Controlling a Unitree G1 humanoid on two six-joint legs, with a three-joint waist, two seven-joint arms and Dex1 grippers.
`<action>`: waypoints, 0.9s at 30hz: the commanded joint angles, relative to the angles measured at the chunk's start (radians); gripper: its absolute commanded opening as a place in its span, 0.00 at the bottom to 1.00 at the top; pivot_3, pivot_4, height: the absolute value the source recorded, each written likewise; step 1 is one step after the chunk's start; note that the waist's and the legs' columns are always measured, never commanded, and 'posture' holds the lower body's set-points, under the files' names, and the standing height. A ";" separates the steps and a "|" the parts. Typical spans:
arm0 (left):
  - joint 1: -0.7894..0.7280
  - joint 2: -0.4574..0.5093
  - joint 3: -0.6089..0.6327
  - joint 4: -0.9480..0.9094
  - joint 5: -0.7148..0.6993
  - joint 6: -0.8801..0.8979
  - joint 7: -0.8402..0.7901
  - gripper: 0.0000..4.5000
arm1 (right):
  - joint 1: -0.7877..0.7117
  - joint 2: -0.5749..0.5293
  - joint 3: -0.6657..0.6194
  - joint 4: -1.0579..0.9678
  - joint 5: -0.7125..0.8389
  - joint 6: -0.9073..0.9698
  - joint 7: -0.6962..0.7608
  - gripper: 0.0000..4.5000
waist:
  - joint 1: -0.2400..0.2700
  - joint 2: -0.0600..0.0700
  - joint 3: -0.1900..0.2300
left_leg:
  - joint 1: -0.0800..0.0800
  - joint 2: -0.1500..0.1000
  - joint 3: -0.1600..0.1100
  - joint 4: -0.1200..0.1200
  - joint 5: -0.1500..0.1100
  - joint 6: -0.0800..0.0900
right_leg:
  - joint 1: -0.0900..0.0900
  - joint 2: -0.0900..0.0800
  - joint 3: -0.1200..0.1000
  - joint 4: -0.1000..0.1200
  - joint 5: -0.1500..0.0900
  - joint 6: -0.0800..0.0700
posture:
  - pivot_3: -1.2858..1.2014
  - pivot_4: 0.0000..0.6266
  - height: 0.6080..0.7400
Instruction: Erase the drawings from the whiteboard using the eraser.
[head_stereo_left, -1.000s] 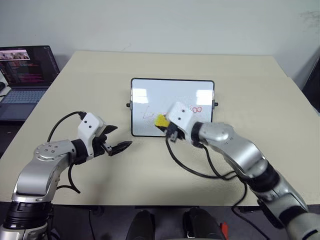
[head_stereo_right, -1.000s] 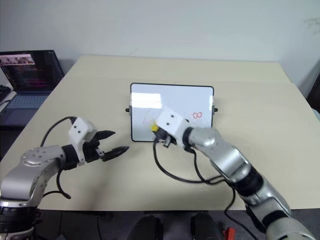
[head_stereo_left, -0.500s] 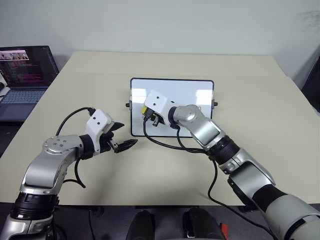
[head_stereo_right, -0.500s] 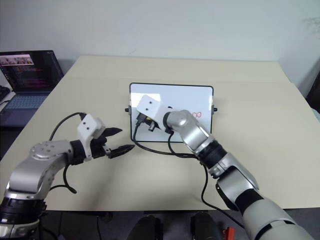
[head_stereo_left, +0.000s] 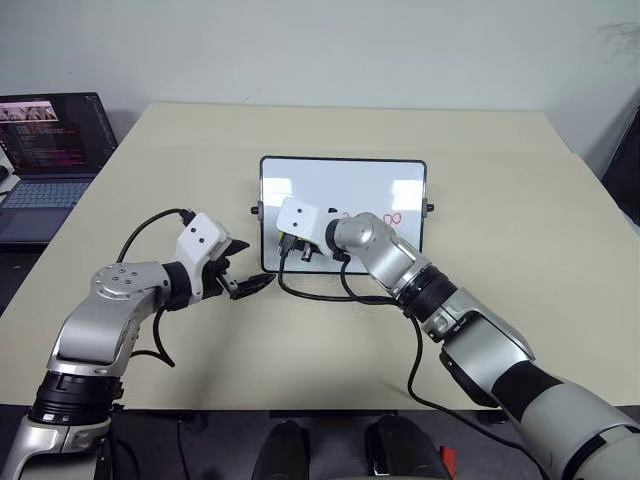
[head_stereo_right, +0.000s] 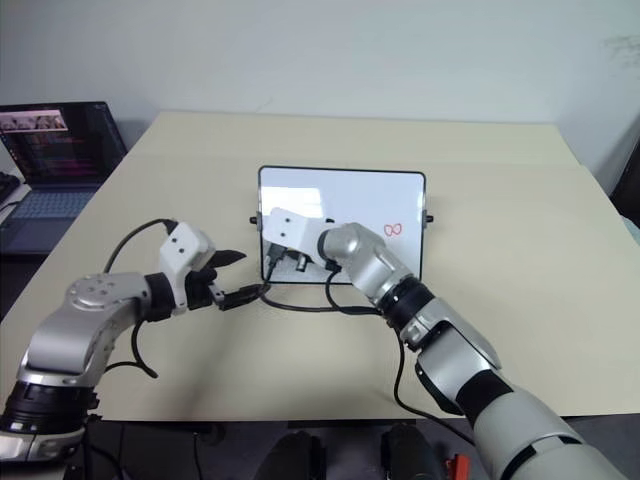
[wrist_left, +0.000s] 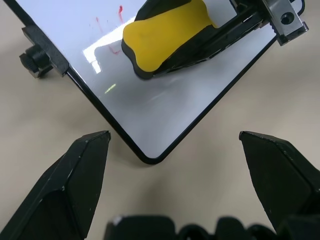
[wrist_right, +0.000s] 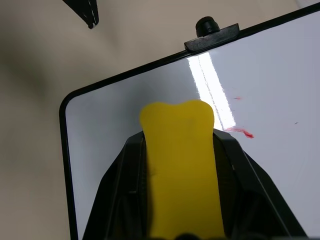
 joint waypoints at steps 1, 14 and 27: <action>-0.016 0.005 0.012 -0.011 0.002 -0.019 -0.005 1.00 | -0.064 -0.002 -0.062 0.057 -0.044 -0.058 -0.105 0.30 | 0.001 0.000 0.000 | 0.000 0.000 0.000 0.000 0.000 0.000 | 0.000 0.000 0.000 0.000 0.000 -0.001 | 0.52 0.24 1.00; -0.020 0.006 0.008 -0.001 0.005 -0.026 -0.017 1.00 | -0.018 0.007 0.006 0.048 -0.105 -0.046 0.106 0.30 | 0.000 0.000 0.000 | 0.000 0.000 0.000 -0.001 0.000 0.000 | 0.000 0.000 0.000 -0.001 0.000 -0.002 | 0.52 0.24 1.00; -0.023 0.005 -0.001 0.005 0.009 -0.036 -0.025 1.00 | -0.113 0.050 -0.068 0.169 -0.120 -0.120 -0.016 0.30 | -0.001 0.000 0.001 | 0.000 0.000 0.000 -0.001 0.001 0.000 | 0.000 0.000 0.000 -0.001 0.000 -0.003 | 0.52 0.24 1.00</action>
